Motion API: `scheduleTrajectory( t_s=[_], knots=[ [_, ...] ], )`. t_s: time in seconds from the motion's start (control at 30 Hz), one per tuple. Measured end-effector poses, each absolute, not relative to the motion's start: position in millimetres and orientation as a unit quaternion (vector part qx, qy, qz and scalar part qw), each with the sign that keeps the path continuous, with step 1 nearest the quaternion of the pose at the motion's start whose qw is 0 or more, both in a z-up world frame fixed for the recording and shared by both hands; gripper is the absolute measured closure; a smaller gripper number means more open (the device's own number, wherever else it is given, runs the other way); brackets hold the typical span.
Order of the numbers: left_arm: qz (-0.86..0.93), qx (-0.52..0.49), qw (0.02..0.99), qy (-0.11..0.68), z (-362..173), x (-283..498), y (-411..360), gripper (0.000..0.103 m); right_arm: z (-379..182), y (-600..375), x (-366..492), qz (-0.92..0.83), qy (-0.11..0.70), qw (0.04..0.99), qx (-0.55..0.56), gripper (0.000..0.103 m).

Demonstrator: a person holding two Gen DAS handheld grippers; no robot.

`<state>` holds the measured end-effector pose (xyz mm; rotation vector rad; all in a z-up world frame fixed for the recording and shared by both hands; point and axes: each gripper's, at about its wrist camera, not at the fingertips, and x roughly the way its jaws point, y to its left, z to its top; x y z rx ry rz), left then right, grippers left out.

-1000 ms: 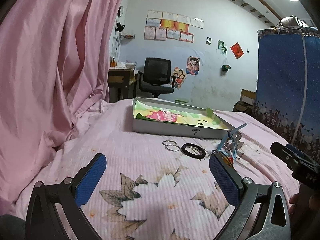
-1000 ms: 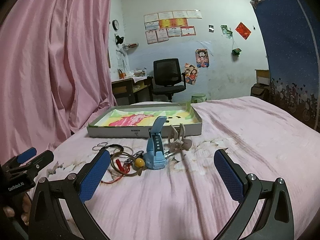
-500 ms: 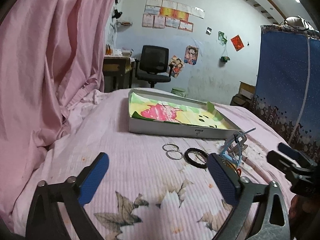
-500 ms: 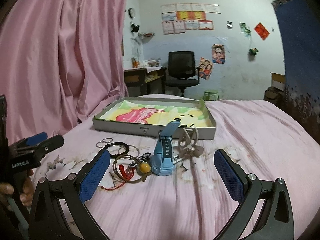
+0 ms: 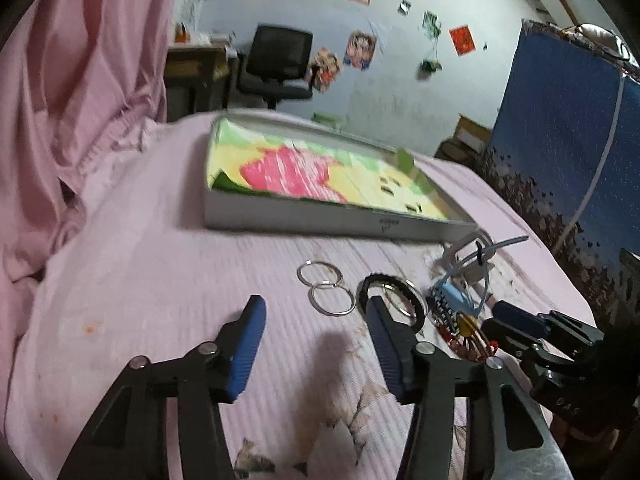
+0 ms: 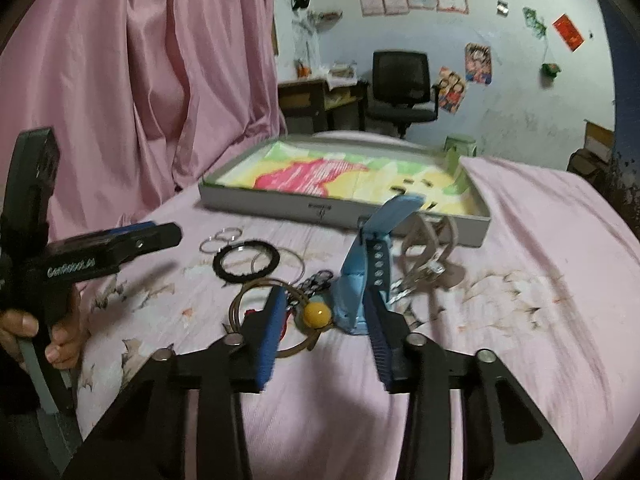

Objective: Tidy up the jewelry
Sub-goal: 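Move right tool to the yellow-ball keychain while left tool approaches the silver rings, then close right tool on the yellow-ball keychain while left tool closes on a silver ring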

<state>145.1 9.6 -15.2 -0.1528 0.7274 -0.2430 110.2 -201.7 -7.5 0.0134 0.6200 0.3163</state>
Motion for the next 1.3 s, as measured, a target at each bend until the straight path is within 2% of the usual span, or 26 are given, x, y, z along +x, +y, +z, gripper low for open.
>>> scheduleTrajectory(
  t_s=[0.1,0.37,0.5,0.73,1.07,1.3],
  knots=[
    [-0.125,-0.07,0.918,0.37,-18,153,9,0.057,-15,-196,119,0.161,0.327,0.931,0.001,0.079],
    [-0.139,-0.034,0.91,0.389,-22,167,-6,0.058,-29,-191,136,0.176,0.369,0.912,0.007,0.079],
    [-0.139,-0.023,0.907,0.397,-24,174,-10,0.067,-32,-190,140,0.18,0.376,0.909,0.013,0.079],
    [-0.142,0.015,0.902,0.408,-27,175,-20,0.075,-37,-189,146,0.183,0.386,0.904,0.016,0.08],
    [-0.148,-0.001,0.92,0.363,-20,152,-12,0.075,-39,-188,143,0.182,0.38,0.907,0.017,0.083],
    [-0.145,0.002,0.938,0.314,-7,136,-10,0.076,-25,-193,124,0.176,0.329,0.927,0.021,0.083]
  ],
)
